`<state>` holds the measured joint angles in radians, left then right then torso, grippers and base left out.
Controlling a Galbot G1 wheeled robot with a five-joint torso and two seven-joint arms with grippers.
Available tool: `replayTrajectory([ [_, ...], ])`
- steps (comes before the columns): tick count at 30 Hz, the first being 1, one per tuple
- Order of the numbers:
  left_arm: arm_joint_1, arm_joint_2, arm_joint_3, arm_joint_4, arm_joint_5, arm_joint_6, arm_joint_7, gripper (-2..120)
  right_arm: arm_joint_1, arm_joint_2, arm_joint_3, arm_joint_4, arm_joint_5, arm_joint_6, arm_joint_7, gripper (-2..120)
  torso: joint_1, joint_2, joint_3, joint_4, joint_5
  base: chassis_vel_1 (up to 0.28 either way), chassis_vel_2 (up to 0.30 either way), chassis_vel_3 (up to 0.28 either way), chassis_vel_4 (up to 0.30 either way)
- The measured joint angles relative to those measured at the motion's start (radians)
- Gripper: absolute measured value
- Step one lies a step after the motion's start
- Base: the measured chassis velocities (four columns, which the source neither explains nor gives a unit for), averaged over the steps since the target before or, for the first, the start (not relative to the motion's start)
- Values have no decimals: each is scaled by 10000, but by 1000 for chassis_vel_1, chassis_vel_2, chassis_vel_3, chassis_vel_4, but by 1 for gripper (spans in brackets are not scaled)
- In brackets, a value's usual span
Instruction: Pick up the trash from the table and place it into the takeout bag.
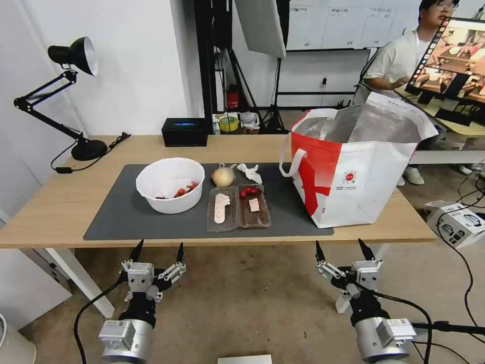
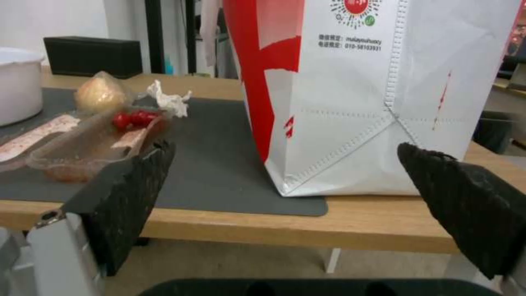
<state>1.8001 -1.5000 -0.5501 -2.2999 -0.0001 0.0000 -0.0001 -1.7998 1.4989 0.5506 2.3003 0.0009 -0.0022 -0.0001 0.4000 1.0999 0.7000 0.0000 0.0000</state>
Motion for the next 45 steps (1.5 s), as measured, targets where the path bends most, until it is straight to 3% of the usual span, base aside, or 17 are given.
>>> replayTrajectory([
  [5,-43,97,41,-211,-399,539,-253,100,90,-308,308,219,368,-597,-164,100,0,0,0,0,1,0,0,0,0],
  [12,-232,486,224,-1052,-1953,2645,-1229,100,465,-1386,1420,1054,1708,-2700,-784,100,0,0,0,0,1,0,0,0,0],
  [13,-232,486,224,-1052,-1953,2645,-1229,100,465,-1386,1420,1054,1708,-2700,-784,100,0,0,0,0,1,0,0,0,0],
  [16,-374,691,342,-1543,-2868,3825,-1826,100,670,-2008,2071,1534,2483,-3920,-1150,100,0,0,1,1,4,0,0,0,0],
  [18,-463,692,390,-1655,-3034,3960,-1949,100,778,-2174,2180,1586,2742,-4063,-1229,100,0,1,0,-3,-8,0,0,0,0],
  [21,-552,664,441,-1713,-3169,4040,-2071,100,1028,-2296,2137,1321,3085,-3846,-1292,100,1,-1,1,2,6,0,0,0,0],
  [34,-817,582,657,-1500,-3611,3988,-2174,100,1164,-2161,1945,991,3092,-3549,-1364,100,0,0,1,0,0,0,0,0,0],
  [43,-1352,384,1098,-1285,-5089,3775,-2649,100,1154,-2058,1866,1015,3085,-3498,-1369,100,0,0,1,0,0,0,0,0,0],
  [45,-1519,297,1458,-1127,-5551,3397,-3040,100,1140,-2007,1822,1057,3085,-3468,-1359,100,1,0,1,1,0,0,0,0,0],
])
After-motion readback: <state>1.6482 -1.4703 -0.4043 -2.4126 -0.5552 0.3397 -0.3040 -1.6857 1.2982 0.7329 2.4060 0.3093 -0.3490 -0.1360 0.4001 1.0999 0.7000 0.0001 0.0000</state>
